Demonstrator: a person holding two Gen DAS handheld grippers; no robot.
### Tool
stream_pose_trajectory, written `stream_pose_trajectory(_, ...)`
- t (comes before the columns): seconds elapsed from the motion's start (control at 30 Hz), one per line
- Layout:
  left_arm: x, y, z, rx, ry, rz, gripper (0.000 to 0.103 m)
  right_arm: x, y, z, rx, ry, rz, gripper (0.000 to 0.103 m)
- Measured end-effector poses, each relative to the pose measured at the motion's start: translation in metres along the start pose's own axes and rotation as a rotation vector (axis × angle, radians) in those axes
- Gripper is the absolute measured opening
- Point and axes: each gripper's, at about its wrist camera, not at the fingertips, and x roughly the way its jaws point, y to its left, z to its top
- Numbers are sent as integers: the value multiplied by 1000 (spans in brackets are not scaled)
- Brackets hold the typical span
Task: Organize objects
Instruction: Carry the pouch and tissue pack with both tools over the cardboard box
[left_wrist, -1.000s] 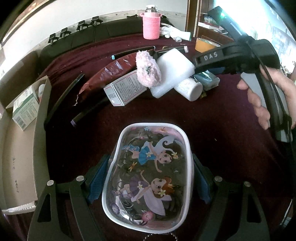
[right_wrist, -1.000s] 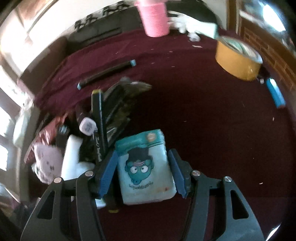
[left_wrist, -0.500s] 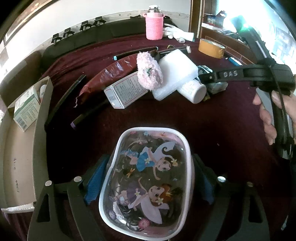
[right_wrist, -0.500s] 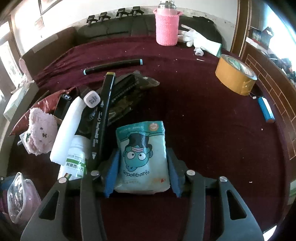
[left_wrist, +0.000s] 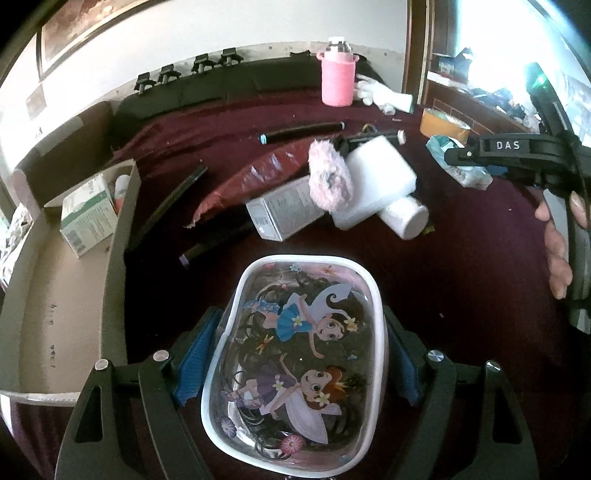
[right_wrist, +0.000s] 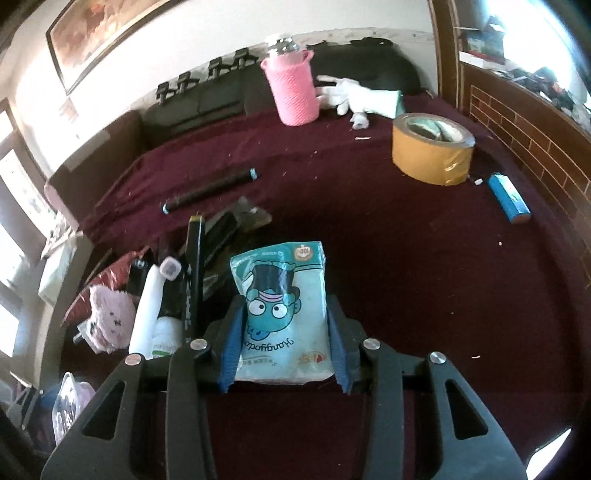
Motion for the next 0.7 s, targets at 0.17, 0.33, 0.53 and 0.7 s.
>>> stream_pose_trajectory(0.17, -13, -2, 0, 12, -32, 20, 77, -9, -2, 4, 15, -36, 12, 39)
stream_pose_trajectory(0.33, -30, 1, 1, 16, -66, 27, 77, -21, 4, 3, 11, -58, 23, 39)
stream_pose_trajectory(0.53, -50, 11, 2, 1, -111, 34, 77, -43, 23, -13, -14, -69, 60, 39)
stream_pose_trajectory(0.7, -64, 23, -1, -24, -143, 29, 78, -61, 43, -26, -38, -74, 101, 39)
